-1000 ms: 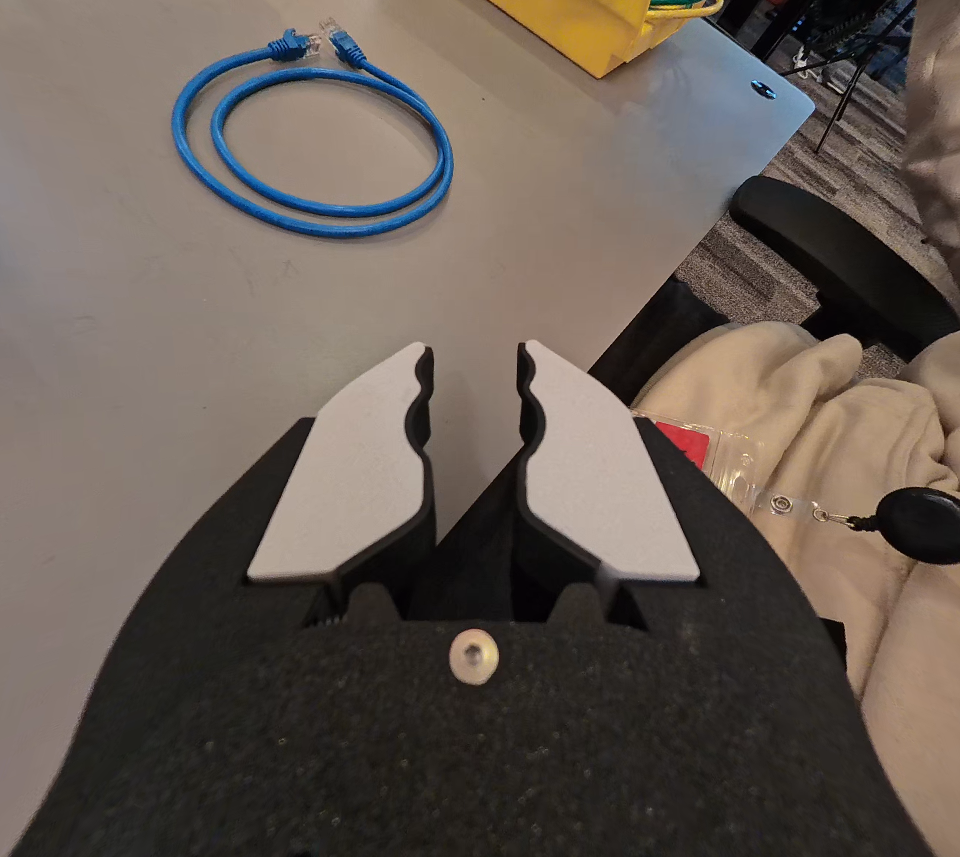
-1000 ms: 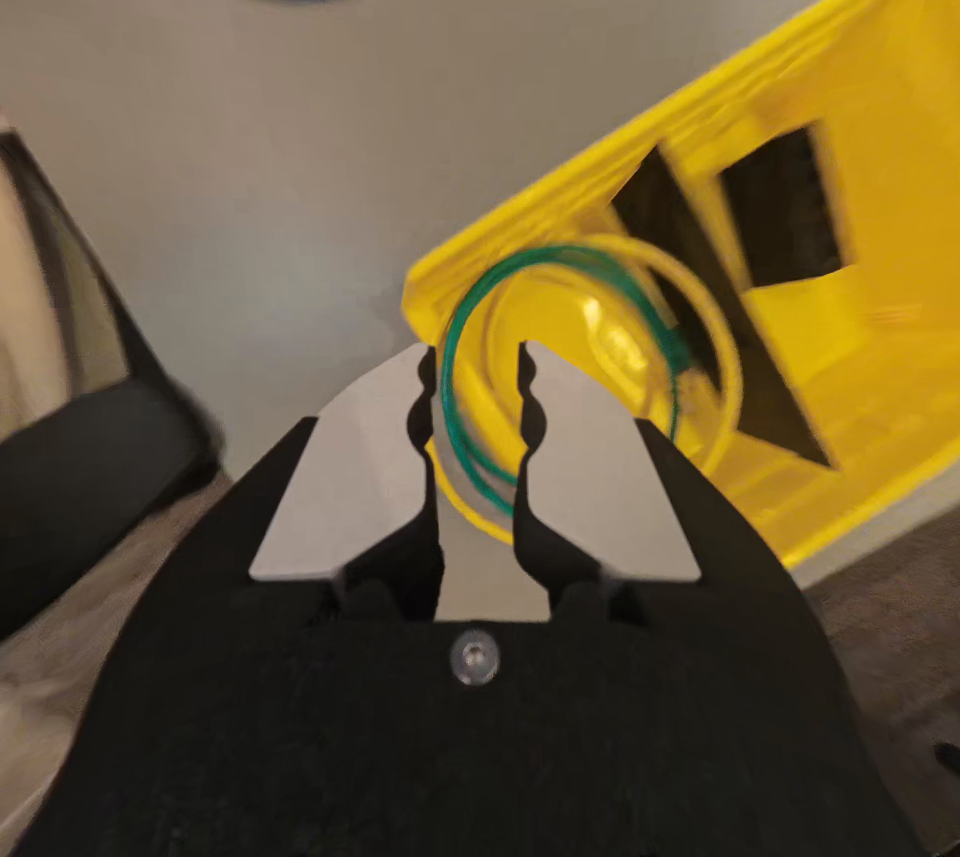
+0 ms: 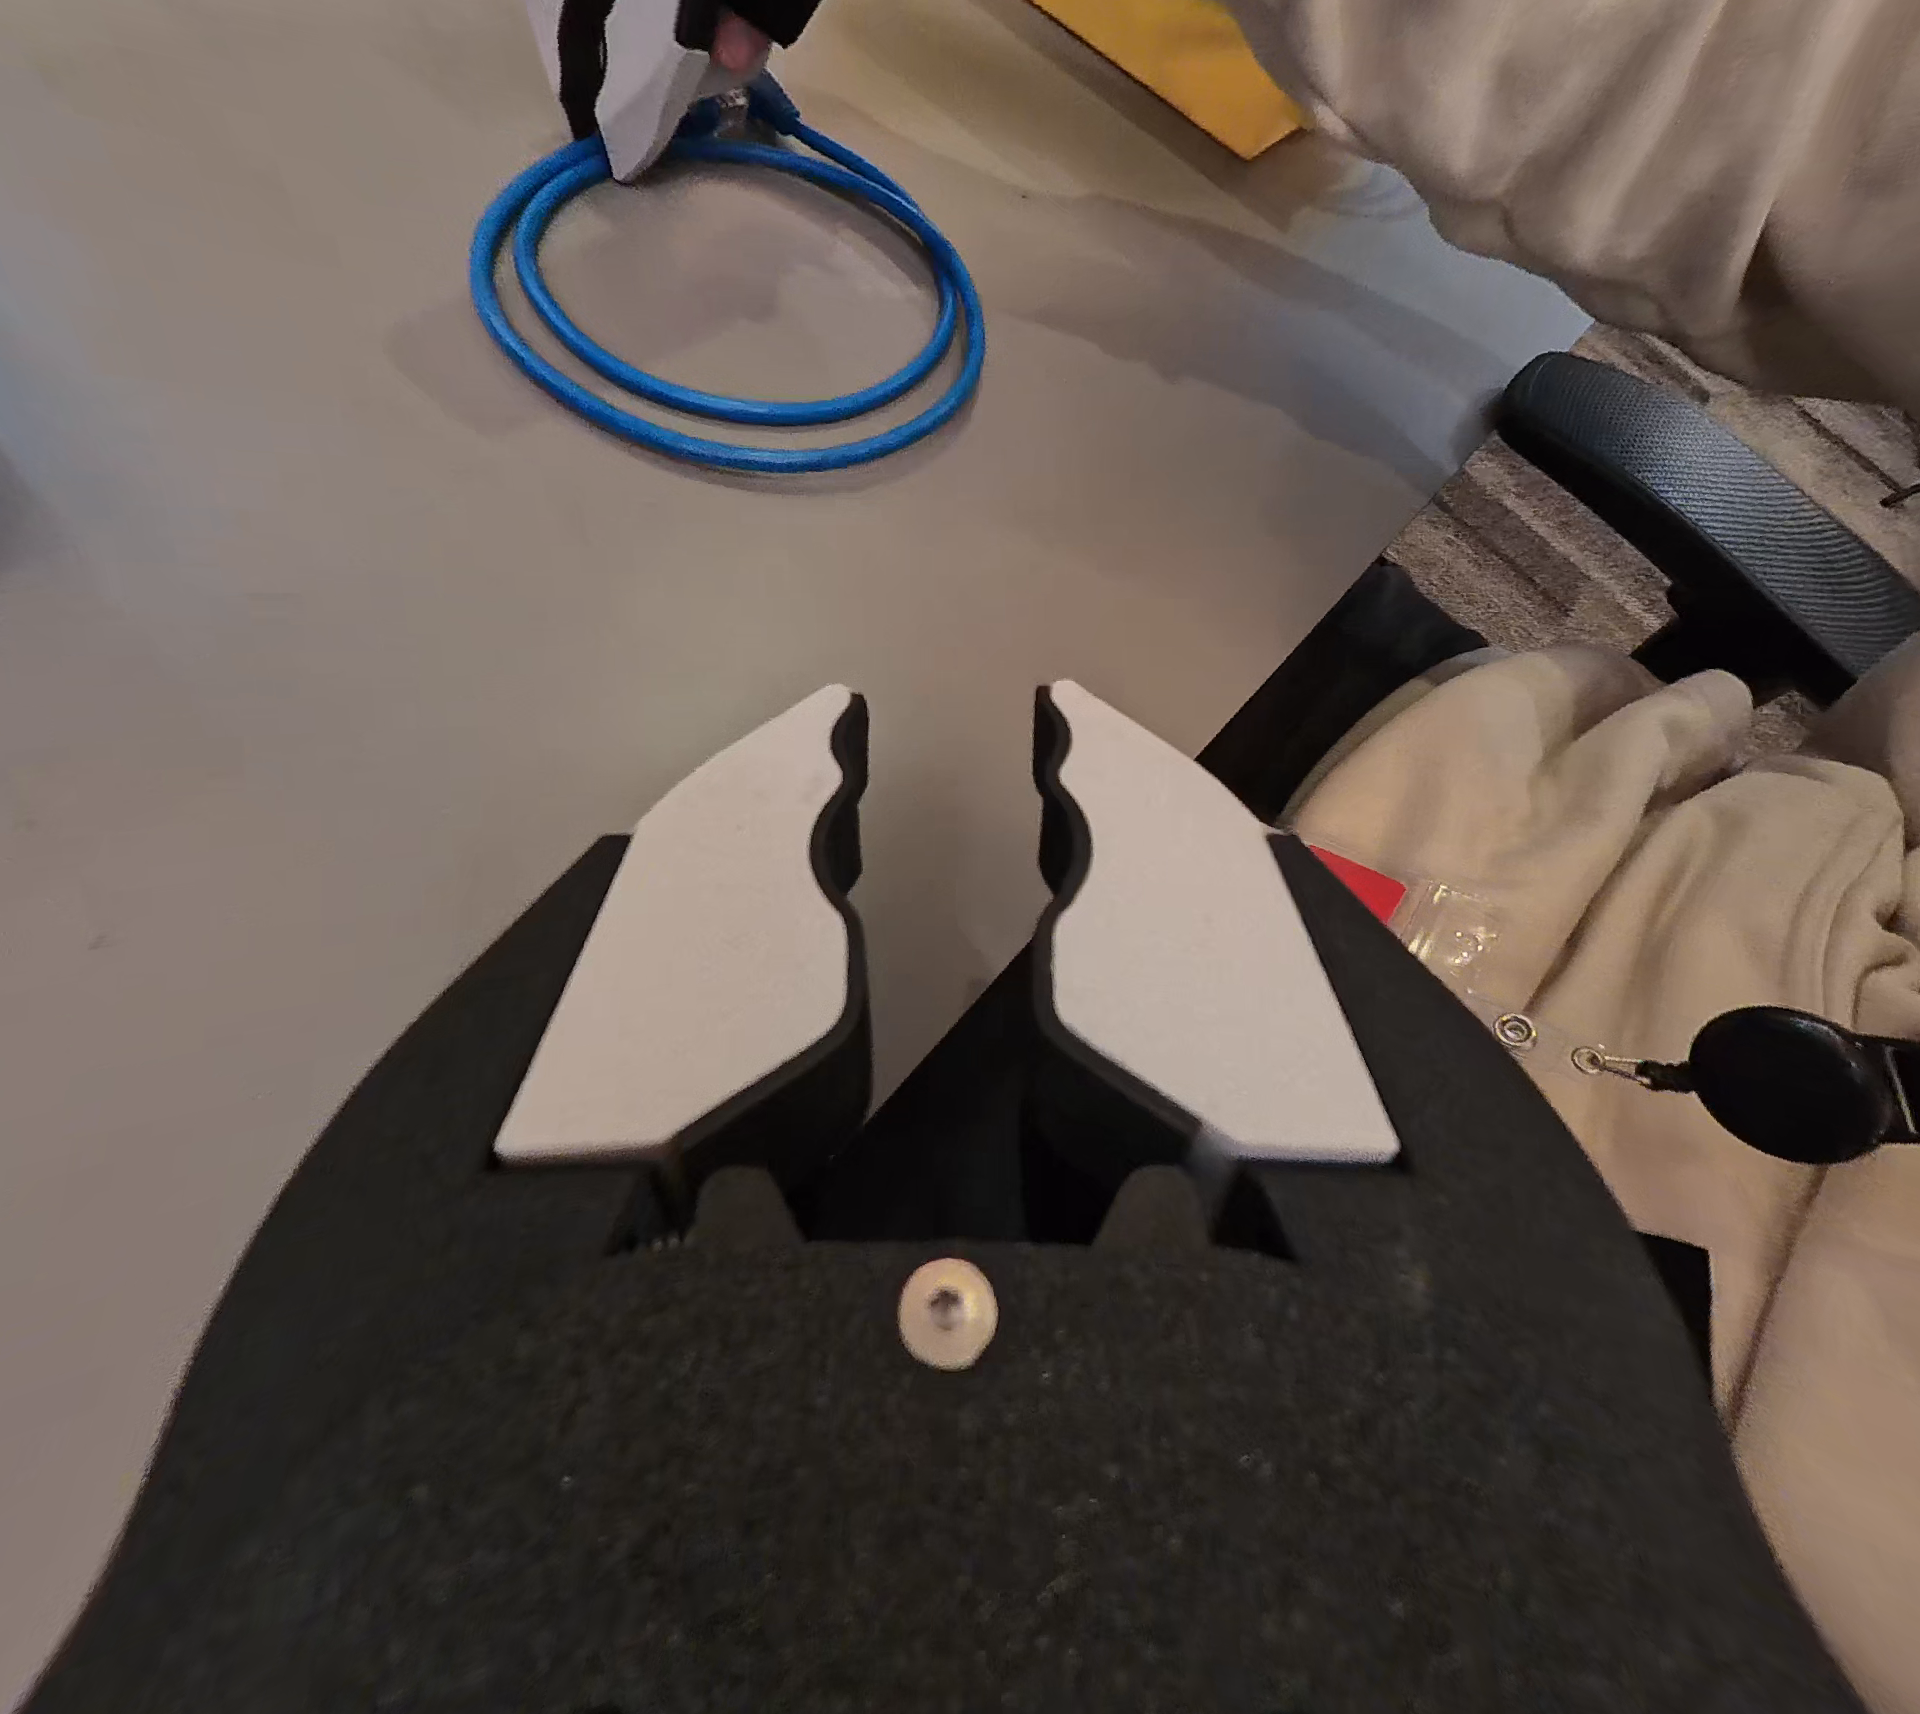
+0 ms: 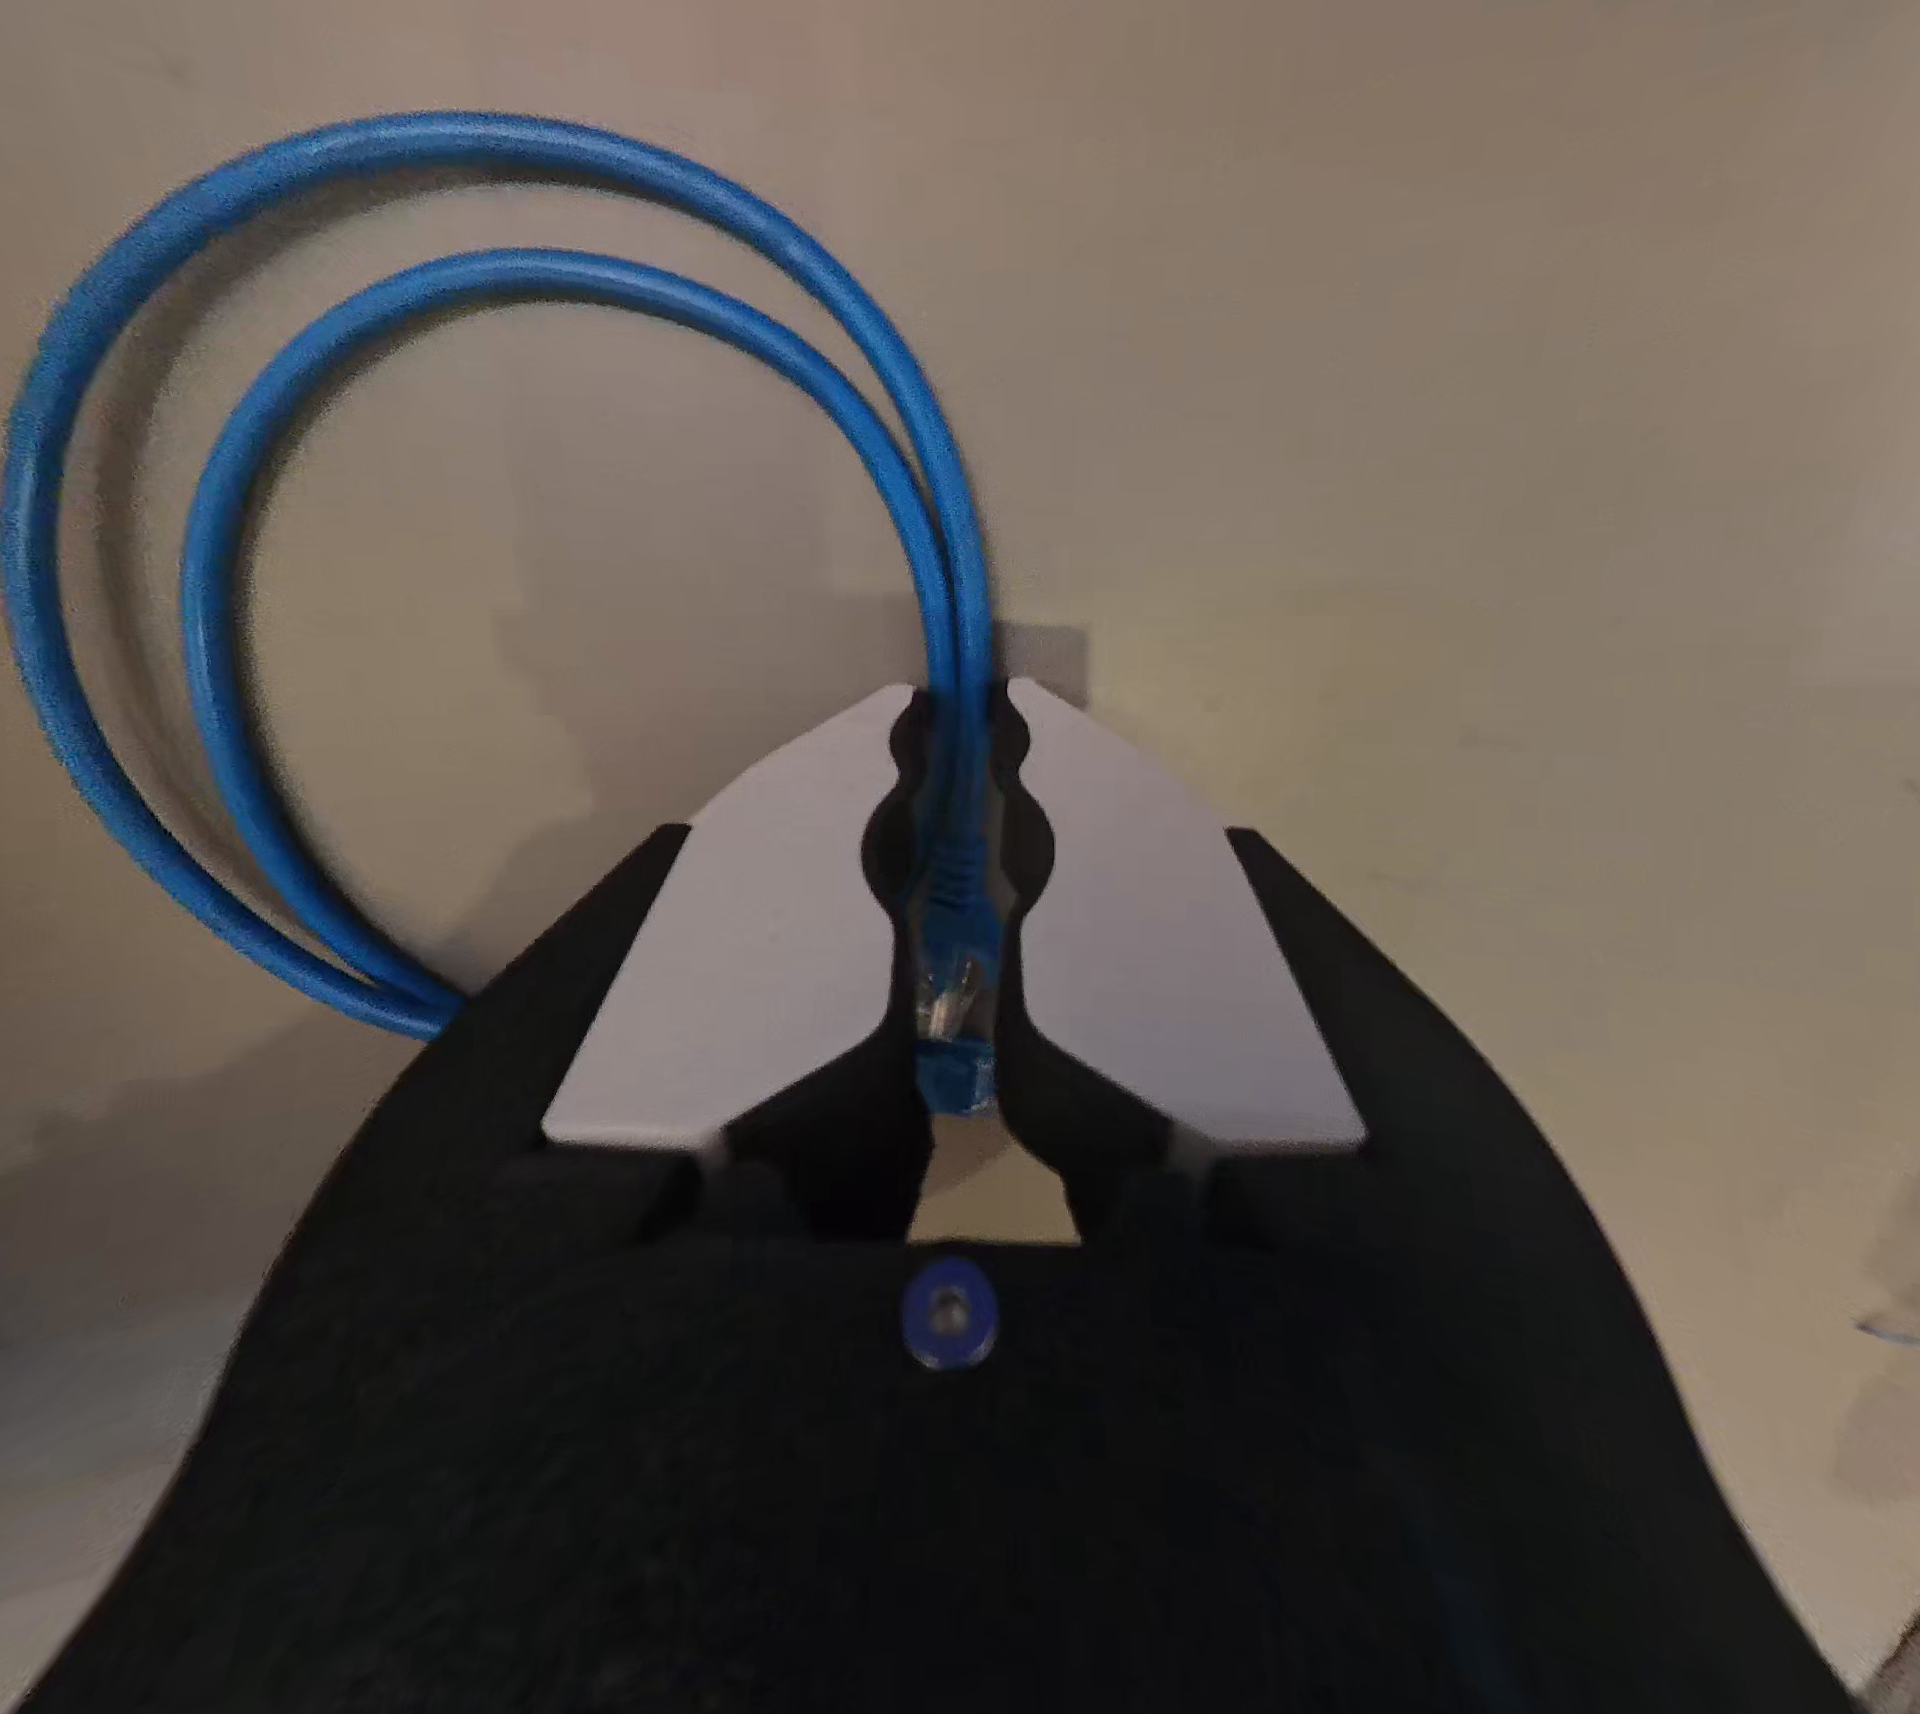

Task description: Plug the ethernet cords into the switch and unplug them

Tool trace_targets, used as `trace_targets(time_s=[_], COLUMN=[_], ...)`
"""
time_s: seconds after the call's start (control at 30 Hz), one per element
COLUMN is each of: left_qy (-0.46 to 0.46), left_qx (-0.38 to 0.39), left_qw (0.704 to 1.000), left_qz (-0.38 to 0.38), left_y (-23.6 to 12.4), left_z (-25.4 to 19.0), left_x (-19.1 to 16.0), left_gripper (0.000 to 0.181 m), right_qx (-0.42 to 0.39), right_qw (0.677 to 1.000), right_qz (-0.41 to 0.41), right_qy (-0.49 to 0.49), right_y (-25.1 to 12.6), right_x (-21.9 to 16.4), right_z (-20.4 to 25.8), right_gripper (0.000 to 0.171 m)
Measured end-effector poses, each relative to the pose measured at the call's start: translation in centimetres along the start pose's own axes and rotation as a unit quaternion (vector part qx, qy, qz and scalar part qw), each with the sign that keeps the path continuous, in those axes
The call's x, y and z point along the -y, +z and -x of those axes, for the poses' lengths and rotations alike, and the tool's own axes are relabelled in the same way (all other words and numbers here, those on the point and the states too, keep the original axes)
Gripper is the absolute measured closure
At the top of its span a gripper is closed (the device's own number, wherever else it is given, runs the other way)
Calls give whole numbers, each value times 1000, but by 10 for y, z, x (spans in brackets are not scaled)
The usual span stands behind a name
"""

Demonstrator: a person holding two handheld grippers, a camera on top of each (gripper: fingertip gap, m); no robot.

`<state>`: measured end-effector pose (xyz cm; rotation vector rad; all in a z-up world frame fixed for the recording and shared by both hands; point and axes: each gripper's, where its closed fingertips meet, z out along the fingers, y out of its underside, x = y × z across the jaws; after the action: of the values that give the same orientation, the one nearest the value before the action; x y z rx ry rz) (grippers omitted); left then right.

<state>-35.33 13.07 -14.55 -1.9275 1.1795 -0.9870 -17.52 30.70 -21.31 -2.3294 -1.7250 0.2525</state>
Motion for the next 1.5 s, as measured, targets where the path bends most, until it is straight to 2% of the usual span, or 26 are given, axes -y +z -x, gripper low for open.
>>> trace_targets(time_s=[0.1, 0.17, 0.3, 0.43, 0.63, 0.77, 0.9, 1.03, 1.1, 1.17, 1.33, 1.5], left_qy=[9, 19, 25, 30, 39, 46, 50, 55, 58, 61, 58, 55], left_qx=[0, 6, 9, 7, -1, -3, -5, -4, -4, -2, -1, -3], left_qw=[1000, 1000, 1000, 1000, 999, 999, 999, 998, 998, 998, 998, 998], left_qz=[6, 8, 6, 3, 7, 10, 11, 12, 12, 13, 15, 20], left_y=[2, 2, 0, -1, 2, 4, 5, 6, 6, 7, 9, 11], left_z=[-3, -4, -6, -8, -17, -22, -26, -29, -31, -32, -30, -29], left_x=[-1, -1, 1, 3, 3, 2, 2, 3, 3, 3, 0, -2], left_gripper=[151, 151, 151, 151, 151, 151, 151, 151, 151, 151, 151, 151], right_qx=[-49, -64, -127, -209, -345, -454, -547, -585, -601, -596, -508, -430], right_qw=[998, 997, 989, 971, 922, 877, 830, 800, 781, 776, 814, 831], right_qz=[19, -7, -61, -110, -172, -159, -89, -47, -28, -31, -25, 21], right_qy=[-35, -37, -33, -44, -22, 10, 63, 129, 170, 204, 279, 351], right_y=[-3, -7, -51, -126, -275, -370, -425, -413, -392, -358, -256, -207], right_x=[-5, -5, -9, -10, -39, -90, -163, -229, -263, -289, -328, -370], right_z=[0, 4, 14, 34, 67, 88, 100, 98, 94, 88, 71, 52], right_gripper=[160, 161, 162, 162, 162, 162, 162, 161, 161, 161, 161, 161])
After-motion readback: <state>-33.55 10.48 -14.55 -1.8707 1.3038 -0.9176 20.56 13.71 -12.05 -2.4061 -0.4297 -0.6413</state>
